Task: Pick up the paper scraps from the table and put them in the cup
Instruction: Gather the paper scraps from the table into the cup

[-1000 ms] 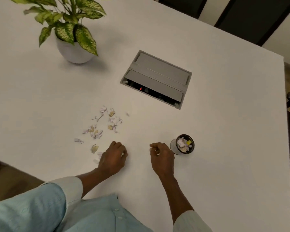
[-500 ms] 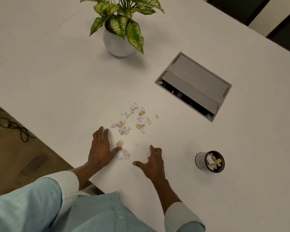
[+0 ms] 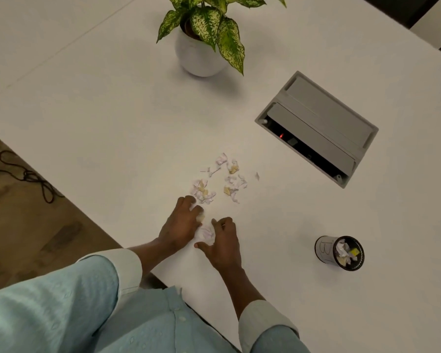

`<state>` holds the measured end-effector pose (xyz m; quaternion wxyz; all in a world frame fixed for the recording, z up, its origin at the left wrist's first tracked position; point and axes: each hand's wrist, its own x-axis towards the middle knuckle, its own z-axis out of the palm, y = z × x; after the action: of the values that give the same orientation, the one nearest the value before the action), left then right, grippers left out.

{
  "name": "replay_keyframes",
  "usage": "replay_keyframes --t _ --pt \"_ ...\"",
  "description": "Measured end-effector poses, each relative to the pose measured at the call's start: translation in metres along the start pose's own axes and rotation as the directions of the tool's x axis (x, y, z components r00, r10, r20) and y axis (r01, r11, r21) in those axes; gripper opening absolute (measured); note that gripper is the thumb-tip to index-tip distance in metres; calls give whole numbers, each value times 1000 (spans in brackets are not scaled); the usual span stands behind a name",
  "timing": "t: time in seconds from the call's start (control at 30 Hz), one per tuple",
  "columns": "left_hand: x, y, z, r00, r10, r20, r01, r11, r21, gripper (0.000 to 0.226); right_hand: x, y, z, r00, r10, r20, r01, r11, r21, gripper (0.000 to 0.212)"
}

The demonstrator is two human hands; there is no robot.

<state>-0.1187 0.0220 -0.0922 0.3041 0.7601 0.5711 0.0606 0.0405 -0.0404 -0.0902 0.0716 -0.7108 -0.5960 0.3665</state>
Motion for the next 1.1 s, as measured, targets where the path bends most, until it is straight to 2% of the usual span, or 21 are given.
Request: replay_keyframes --t 0.1,0.23,0.33,0.53,0.67,0.83,1.0,1.1 --pt "-5 -3 -1 998 64 -1 -64 998 17 21 -4 -11 8 999 20 -31 -21 999 -39 78" --pt "-7 -11 -1 994 111 9 -111 992 58 16 -8 -19 14 997 17 -71 -20 999 -43 41" --pt "-7 -11 -1 993 114 21 -115 992 51 16 -9 -15 17 994 8 -113 -10 1000 -23 21" --pt "-7 -10 -1 996 76 52 -75 997 -15 18 -11 -4 14 987 53 -154 -56 998 -17 14" --pt "-5 -5 -4 1000 -2 21 3 999 -50 20 -17 11 9 953 237 -192 -216 969 124 9" --pt "1 14 -12 990 -107 -92 87 976 -199 21 -36 33 -4 853 466 -235 -313 817 484 11" --pt "11 50 -23 976 -135 -170 74 943 -325 23 -65 53 -44 738 645 -195 -238 521 820 14" --pt "18 80 -25 981 -85 -175 16 933 -361 22 -83 64 -77 678 701 -220 -163 436 885 14"
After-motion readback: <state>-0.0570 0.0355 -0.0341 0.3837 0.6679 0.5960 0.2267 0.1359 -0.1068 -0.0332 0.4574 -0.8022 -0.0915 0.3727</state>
